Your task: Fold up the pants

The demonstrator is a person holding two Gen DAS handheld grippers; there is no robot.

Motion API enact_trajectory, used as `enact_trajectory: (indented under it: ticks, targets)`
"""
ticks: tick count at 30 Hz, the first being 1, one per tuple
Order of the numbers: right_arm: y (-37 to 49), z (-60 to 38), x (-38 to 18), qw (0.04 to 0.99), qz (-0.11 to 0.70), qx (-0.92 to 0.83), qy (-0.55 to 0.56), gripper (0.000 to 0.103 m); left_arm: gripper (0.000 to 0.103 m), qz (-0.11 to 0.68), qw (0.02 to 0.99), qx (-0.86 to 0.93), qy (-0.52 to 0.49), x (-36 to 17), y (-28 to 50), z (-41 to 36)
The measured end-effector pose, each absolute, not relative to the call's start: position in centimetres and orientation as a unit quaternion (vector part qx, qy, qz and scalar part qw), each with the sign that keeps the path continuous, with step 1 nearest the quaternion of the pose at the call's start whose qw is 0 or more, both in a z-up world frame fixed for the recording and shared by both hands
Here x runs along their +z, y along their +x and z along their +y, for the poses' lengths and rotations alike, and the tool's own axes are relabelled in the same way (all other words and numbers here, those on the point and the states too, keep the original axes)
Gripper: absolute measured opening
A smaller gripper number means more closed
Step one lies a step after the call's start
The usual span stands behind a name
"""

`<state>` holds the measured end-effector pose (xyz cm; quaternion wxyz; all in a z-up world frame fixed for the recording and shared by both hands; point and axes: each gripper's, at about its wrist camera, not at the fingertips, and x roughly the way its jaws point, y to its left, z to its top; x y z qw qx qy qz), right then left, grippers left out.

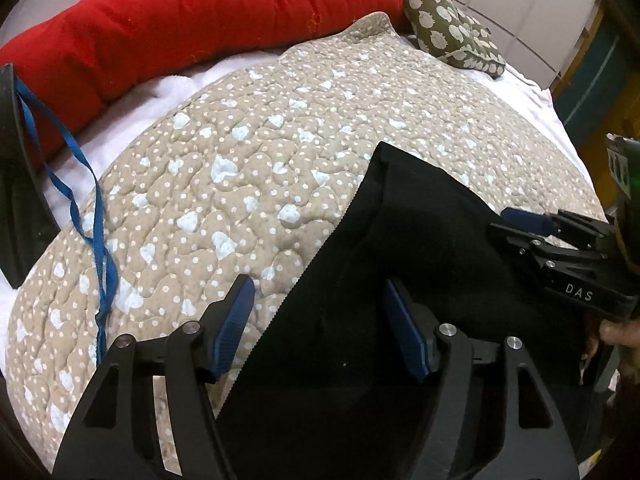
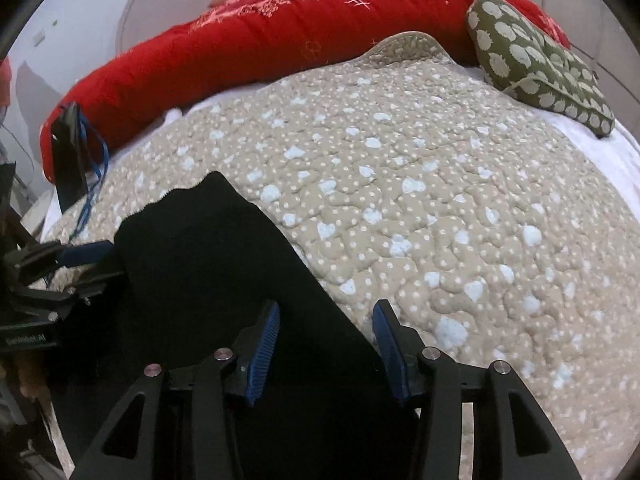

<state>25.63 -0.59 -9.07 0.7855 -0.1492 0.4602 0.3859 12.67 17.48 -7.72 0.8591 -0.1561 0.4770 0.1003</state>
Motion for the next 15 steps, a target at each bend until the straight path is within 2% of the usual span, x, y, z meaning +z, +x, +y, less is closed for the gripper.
enact_trajectory:
  ticks: [3,5,8,11,15]
  targets:
    - [23.6,-0.3,-8.2,0.791,0.441,0.393,-0.161,0.007,0.069,0.475,0.86,0.099,-0.159,-7.6,12.5,17.6]
    - [22.7,0.0,-7.4,0.801,0.429,0.383,-0.166,0.005,0.069,0.472,0.86,0.104,-0.163,-7.1,12.2,18.1]
    - [20.1,-1.4,-3.5,0.82,0.405,0.388,-0.112,0.005,0.068,0.443,0.871,0.143,-0.155,-5.3,10.4,19.6]
    - [13.8,-2.3,1.4,0.848,0.347,0.388,-0.1,0.005,0.068,0.413,0.878,0.171,-0.17,-3.2,7.9,22.0]
    - [5.9,-0.9,2.4,0.851,0.335,0.396,-0.084,0.005,0.068,0.373,0.89,0.192,-0.182,-0.3,4.3,24.1]
